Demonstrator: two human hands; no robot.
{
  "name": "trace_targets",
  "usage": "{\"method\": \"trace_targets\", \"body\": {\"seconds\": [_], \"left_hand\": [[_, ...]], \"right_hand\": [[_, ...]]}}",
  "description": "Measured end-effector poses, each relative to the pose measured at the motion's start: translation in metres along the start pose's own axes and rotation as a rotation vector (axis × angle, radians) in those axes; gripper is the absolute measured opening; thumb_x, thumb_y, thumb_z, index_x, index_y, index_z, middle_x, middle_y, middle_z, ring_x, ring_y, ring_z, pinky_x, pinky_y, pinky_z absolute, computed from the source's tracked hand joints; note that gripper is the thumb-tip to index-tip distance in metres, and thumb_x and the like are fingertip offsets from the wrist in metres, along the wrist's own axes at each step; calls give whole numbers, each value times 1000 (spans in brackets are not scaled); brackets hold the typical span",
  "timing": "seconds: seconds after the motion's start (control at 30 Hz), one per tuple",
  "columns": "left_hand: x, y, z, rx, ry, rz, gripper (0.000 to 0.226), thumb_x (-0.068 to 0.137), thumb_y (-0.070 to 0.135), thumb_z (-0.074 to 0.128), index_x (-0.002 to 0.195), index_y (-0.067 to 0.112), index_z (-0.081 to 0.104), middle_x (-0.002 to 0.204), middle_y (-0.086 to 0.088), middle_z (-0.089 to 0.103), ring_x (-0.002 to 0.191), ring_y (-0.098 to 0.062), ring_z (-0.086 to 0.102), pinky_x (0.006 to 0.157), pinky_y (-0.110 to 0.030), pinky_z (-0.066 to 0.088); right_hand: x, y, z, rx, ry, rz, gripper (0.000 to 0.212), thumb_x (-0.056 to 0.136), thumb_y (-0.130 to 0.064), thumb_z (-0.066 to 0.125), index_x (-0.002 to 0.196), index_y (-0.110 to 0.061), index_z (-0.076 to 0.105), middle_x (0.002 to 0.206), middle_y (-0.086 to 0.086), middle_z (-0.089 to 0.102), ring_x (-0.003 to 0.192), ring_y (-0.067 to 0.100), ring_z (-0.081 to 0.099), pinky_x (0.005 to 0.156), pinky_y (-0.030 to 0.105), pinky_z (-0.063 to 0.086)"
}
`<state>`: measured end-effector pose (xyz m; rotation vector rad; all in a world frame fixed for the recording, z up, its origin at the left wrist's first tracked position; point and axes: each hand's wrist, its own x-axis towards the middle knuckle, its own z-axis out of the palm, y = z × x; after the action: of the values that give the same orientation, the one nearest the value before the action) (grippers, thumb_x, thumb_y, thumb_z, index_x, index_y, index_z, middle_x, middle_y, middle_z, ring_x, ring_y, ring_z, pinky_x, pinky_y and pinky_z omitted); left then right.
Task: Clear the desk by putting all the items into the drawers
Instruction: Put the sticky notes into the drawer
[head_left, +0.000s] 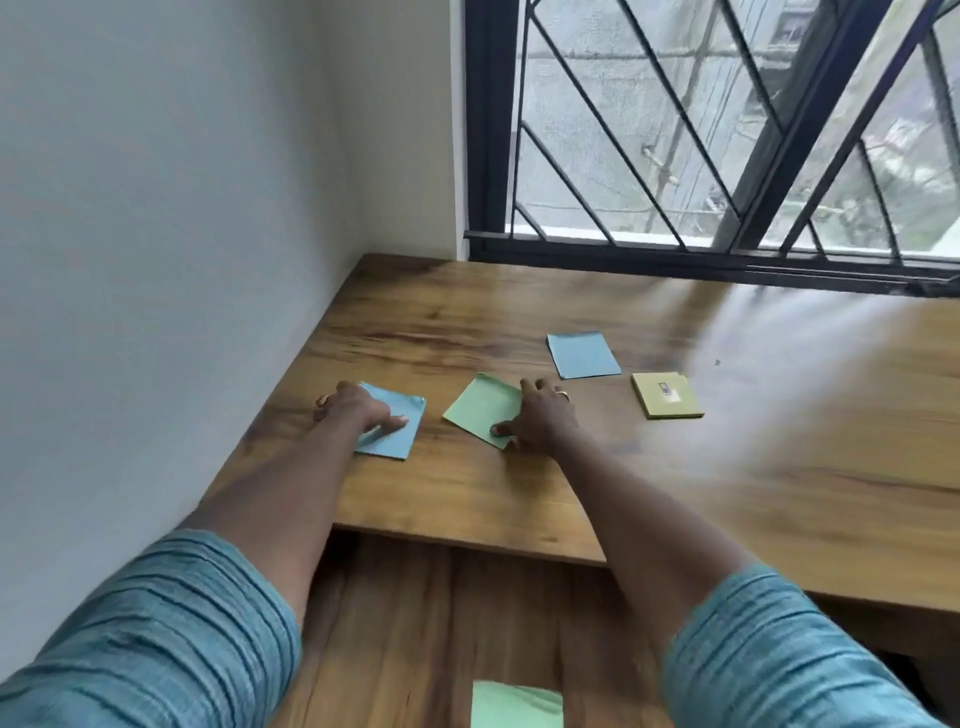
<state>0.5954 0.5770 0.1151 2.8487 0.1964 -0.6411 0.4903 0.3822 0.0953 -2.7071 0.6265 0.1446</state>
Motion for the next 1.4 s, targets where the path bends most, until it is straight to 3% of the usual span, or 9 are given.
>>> {"method": "trace_targets", "body": {"seconds": [0.13,0.3,0.5,0.7,0.83,0.97,1.13,1.23,1.4], "left_hand": [[1,-12,3,-174,-31,-60,111,65,49,82,145,2,21,150,-11,29,141,-29,28,113,-40,32],[-14,-23,12,-266,25,-70,91,76,40,76,143,0,30,145,-15,37,136,-29,35,111,-37,35],[-59,-39,23,-647,167,-118,77,88,15,66,149,4,19,141,-15,43,125,-27,50,94,-31,45],[-125,-57,38,-953,190,-24,48,92,11,59,134,7,37,134,-17,49,117,-31,56,81,-33,46],[-169,-72,60,-985,119,98,40,97,13,51,134,6,39,130,-15,51,113,-31,56,75,-30,43],[-206,-96,96,-924,53,179,40,95,15,54,133,6,43,128,-16,55,112,-31,58,84,-35,49],[-237,-114,131,-728,11,250,39,92,15,60,129,2,54,122,-16,62,107,-30,61,73,-29,45],[-238,-107,145,-750,-59,199,33,92,14,60,122,2,58,117,-16,65,95,-28,63,63,-26,46],[-223,-71,169,-775,-173,174,27,92,5,57,119,2,60,112,-16,65,84,-24,57,70,-27,42]], "right_hand": [[5,0,2,62,-61,117,87,68,-51,76,132,-7,38,139,14,37,132,30,35,105,37,32],[-8,3,2,186,-74,237,80,69,-40,79,131,-10,38,136,13,35,131,33,32,108,39,28],[-45,12,-2,434,-13,285,63,85,-8,65,134,0,27,134,21,46,126,35,43,99,37,40],[-105,30,0,702,76,390,44,88,-8,58,130,-4,48,129,18,55,116,32,54,95,38,48],[-160,47,12,1051,161,444,41,88,-2,53,128,-6,49,121,17,59,103,33,60,82,46,56],[-228,65,31,1195,181,516,37,86,8,53,120,-5,54,105,16,58,84,30,60,54,35,54],[-294,95,65,1126,209,677,39,86,9,52,122,-4,56,115,19,60,92,33,63,68,42,58],[-310,115,78,1121,262,769,33,89,5,47,120,-3,55,112,17,60,96,33,63,76,45,58],[-295,138,82,1130,319,803,38,93,2,46,129,-6,51,123,19,58,95,29,61,73,38,58]]}}
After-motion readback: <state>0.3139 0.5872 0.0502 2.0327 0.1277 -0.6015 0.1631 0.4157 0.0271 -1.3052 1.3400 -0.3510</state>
